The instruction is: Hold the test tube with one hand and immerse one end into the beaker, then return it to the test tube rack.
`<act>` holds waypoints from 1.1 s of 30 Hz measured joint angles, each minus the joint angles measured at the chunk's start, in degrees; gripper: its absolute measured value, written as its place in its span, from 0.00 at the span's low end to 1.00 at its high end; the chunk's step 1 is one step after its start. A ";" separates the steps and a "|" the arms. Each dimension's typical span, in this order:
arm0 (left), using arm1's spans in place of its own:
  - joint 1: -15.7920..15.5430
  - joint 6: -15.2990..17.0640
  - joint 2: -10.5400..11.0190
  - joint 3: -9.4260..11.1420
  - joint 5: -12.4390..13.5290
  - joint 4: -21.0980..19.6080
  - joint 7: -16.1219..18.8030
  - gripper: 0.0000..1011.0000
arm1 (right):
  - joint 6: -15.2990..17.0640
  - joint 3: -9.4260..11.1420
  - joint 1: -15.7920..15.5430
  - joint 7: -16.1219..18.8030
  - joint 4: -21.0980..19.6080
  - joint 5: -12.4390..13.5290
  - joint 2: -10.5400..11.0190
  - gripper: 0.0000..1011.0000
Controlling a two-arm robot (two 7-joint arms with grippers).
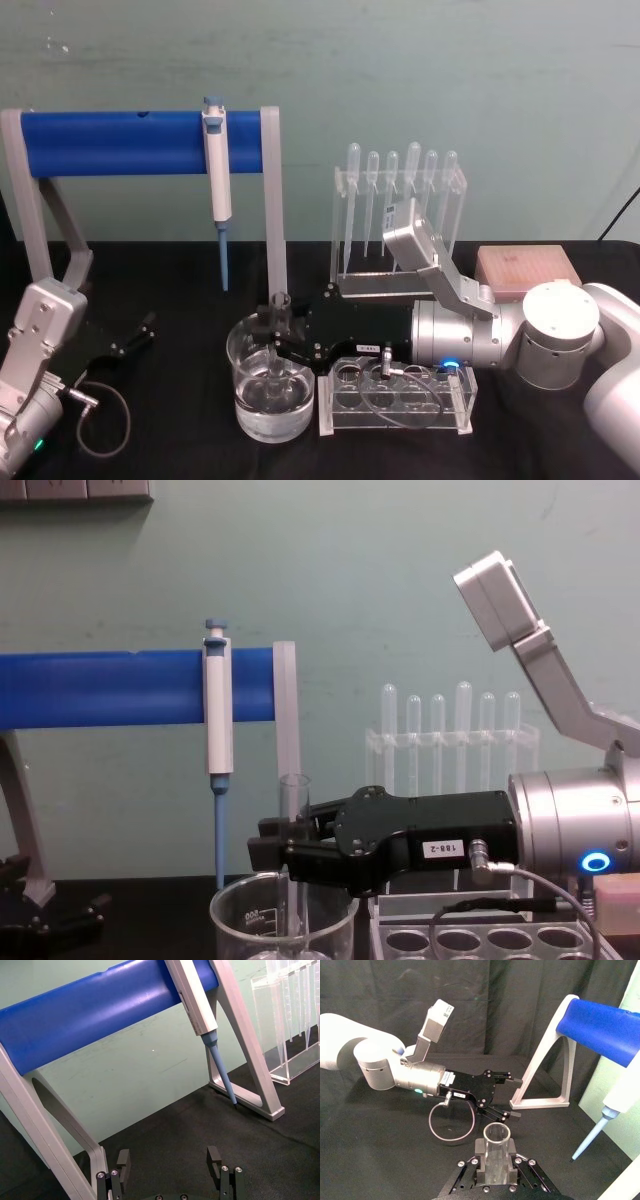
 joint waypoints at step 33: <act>0.00 0.00 0.00 0.00 0.00 0.00 0.00 0.99 | 0.29 0.01 0.63 1.26 -2.26 0.29 0.47 0.22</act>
